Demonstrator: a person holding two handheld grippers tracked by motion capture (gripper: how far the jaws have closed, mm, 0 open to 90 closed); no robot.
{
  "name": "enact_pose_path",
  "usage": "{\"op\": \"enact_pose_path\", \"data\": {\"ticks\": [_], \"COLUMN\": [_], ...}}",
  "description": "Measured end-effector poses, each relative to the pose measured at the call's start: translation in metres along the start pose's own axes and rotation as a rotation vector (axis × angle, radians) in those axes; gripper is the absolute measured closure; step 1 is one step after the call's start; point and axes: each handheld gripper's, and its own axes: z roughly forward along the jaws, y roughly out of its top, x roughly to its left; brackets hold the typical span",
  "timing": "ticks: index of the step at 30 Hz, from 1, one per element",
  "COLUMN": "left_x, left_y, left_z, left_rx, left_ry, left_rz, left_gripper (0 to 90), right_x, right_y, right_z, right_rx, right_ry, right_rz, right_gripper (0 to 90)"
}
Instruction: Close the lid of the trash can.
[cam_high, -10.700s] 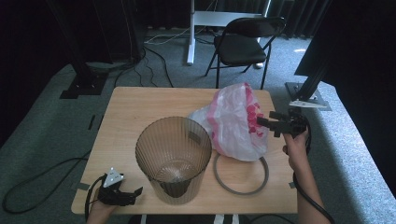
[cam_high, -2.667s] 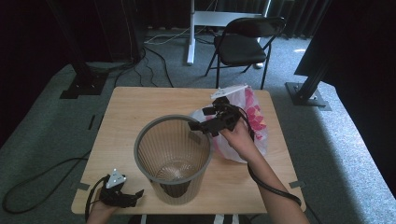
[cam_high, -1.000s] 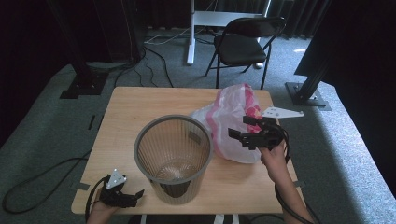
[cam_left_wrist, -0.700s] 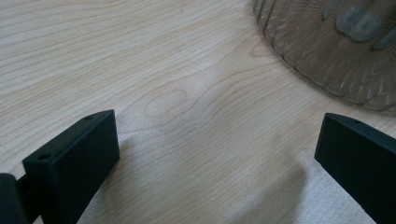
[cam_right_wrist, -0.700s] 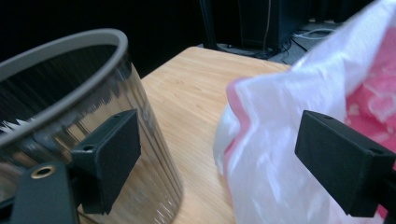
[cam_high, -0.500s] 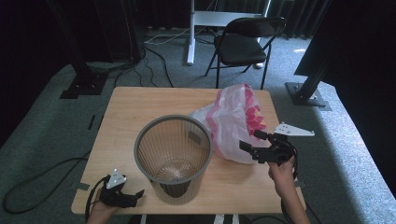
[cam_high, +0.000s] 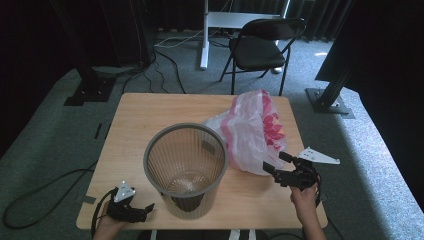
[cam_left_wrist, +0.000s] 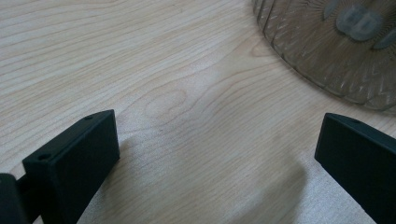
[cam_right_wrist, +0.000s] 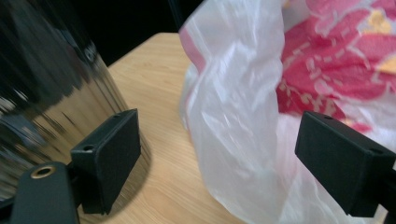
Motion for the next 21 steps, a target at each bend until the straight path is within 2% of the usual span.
{"op": "enact_pose_path", "data": {"ticks": [4,8,17,21], "left_x": [0.0,0.0,0.0,0.0], "left_y": [0.0,0.0,0.0,0.0], "left_z": [0.0,0.0,0.0,0.0], "left_rx": [0.0,-0.001,-0.003,-0.001], "left_ry": [-0.001,-0.002,-0.003,-0.003], "left_rz": [-0.001,-0.001,-0.003,0.0], "left_gripper": [0.0,0.0,0.0,0.0], "right_x": [-0.003,-0.008,-0.021,-0.026], "right_y": [-0.015,-0.031,-0.059,-0.069], "right_z": [0.005,0.009,0.014,0.015], "right_rx": [0.023,0.042,0.093,0.112], "right_ry": [-0.029,-0.027,-0.064,-0.088], "right_rz": [-0.018,-0.016,0.034,0.038], "right_gripper": [13.5,13.4,13.5,13.5]}}
